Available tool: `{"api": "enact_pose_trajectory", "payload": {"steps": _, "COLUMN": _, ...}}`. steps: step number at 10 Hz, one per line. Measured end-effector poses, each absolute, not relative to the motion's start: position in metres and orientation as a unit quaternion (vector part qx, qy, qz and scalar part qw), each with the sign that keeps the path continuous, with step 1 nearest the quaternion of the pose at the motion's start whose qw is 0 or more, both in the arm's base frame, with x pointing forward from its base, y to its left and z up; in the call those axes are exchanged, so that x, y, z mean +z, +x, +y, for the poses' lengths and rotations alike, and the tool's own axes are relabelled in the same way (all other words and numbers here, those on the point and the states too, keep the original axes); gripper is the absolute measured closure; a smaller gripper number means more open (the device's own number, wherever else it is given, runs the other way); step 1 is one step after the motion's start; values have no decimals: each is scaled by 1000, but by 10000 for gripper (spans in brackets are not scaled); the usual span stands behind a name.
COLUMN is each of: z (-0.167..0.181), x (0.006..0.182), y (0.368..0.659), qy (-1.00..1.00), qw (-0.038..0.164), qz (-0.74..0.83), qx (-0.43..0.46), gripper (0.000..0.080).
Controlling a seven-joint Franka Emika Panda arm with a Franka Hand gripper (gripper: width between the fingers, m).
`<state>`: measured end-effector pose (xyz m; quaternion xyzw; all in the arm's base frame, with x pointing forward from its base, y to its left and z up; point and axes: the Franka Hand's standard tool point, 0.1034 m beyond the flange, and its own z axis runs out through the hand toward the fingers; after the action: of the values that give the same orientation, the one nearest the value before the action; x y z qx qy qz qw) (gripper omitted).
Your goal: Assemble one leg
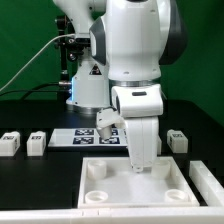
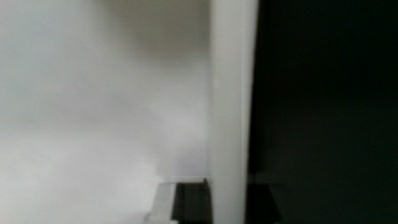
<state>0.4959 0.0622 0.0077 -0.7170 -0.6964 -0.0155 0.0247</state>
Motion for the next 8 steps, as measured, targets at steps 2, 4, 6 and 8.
{"api": "enact_pose_trajectory", "payload": {"steps": 2, "z": 72, "x": 7, "y": 497, "qy": -716, "qw": 37, "qz": -697, "qx": -3, "gripper": 736}}
{"api": "enact_pose_trajectory", "payload": {"steps": 4, "z": 81, "x": 7, "y": 497, "qy": -712, "qw": 40, "qz": -701, "qx": -2, "gripper": 736}}
{"api": "enact_pose_trajectory", "payload": {"steps": 6, "z": 84, "x": 8, "y": 497, "qy": -712, "qw": 40, "qz": -701, "qx": -3, "gripper": 736}}
{"api": "enact_pose_trajectory", "payload": {"steps": 8, "z": 84, "x": 8, "y": 497, "qy": -717, "qw": 39, "qz": -696, "qx": -4, "gripper": 736}}
